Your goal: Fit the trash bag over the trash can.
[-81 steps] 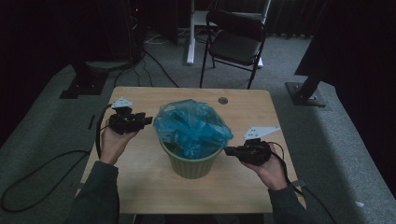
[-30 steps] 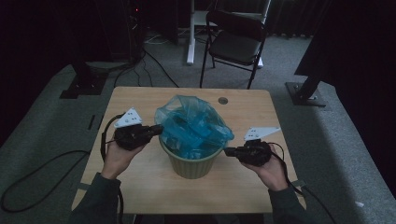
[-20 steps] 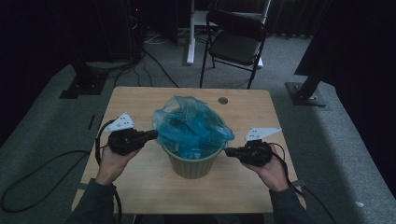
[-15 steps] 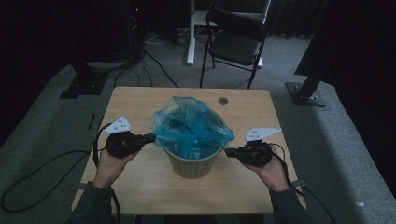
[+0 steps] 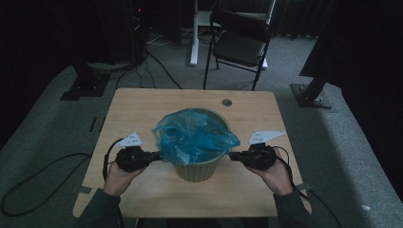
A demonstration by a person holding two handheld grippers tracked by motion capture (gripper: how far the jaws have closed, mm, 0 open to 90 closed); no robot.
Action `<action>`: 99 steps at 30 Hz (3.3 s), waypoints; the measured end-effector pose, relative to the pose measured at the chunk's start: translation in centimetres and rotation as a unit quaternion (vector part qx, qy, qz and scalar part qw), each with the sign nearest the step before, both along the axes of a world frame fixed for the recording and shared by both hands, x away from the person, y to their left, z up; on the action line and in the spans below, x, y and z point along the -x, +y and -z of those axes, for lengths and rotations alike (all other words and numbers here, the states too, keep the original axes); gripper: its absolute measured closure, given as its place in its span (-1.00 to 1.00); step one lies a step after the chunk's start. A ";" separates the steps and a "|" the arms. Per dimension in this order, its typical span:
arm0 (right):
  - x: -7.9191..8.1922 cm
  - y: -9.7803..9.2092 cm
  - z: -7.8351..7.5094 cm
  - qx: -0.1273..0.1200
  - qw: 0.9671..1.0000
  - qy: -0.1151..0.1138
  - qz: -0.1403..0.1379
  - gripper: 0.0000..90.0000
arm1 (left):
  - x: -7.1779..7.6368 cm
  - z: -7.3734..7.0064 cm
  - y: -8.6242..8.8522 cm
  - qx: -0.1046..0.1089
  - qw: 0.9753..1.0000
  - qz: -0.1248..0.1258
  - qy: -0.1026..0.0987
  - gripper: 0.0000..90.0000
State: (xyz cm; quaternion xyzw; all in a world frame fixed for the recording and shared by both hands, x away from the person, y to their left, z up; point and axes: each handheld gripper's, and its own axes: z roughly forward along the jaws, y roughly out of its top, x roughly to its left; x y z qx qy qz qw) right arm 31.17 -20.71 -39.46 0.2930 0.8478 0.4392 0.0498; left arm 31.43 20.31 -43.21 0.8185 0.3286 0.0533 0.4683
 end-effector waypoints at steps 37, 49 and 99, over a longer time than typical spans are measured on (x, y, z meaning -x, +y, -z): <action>0.0 -0.8 -6.1 -0.047 0.993 -0.109 0.008 0.23 | -0.3 0.4 -1.0 -0.016 1.000 -0.002 -0.005 1.00; -6.2 -0.3 -3.8 -0.037 0.995 -0.023 0.091 1.00 | -0.4 0.5 -0.8 -0.016 1.000 -0.004 -0.006 1.00; -7.5 -2.6 -1.3 -0.030 0.990 0.042 0.135 0.40 | 0.8 0.0 1.5 -0.008 0.999 -0.031 -0.015 0.49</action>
